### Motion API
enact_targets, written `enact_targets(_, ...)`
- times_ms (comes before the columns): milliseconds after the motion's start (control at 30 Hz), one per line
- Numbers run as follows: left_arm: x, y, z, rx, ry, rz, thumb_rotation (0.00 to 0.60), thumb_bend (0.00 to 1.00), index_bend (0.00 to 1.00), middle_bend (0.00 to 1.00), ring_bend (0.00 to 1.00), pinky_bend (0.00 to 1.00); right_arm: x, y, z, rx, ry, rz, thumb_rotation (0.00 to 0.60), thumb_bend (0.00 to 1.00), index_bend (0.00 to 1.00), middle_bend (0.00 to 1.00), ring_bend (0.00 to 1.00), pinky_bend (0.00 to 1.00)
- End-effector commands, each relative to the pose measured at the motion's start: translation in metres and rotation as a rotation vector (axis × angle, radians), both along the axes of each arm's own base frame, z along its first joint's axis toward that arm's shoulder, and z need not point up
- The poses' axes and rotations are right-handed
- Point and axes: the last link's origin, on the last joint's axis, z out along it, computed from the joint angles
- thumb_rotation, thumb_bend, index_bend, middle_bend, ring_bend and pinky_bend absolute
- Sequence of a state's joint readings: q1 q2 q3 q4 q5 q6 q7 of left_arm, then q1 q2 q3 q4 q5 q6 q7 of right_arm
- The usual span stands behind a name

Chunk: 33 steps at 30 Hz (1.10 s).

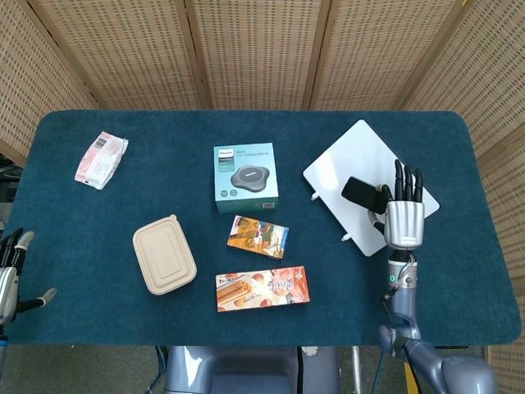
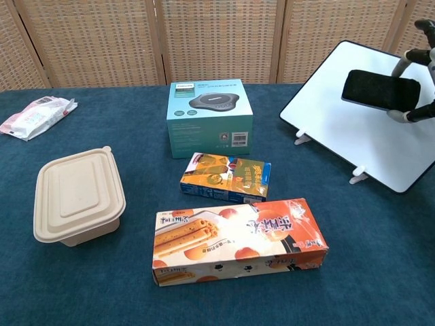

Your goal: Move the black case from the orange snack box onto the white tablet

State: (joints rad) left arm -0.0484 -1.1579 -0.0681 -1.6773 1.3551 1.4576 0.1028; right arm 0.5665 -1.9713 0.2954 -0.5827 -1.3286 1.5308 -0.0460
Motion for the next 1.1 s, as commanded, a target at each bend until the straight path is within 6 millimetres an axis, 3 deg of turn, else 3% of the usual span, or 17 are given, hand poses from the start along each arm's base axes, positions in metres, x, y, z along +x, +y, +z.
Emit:
enact_targets(33,0.0,0.0,-0.001,-0.003,0.0,0.001,0.6,0.16,0.0,0.0,0.0,0.0,-0.002,-0.001,0.001,-0.007,0.024,-0.003,0.6,0.21,0.49,0.0,0.0,0.0)
enact_targets(1100,0.0,0.0,-0.004,-0.014,0.006,0.005,0.6,0.16,0.0,0.0,0.0,0.0,-0.019,-0.011,-0.004,-0.001,0.049,-0.117,0.6,0.21,0.49,0.0,0.0,0.0)
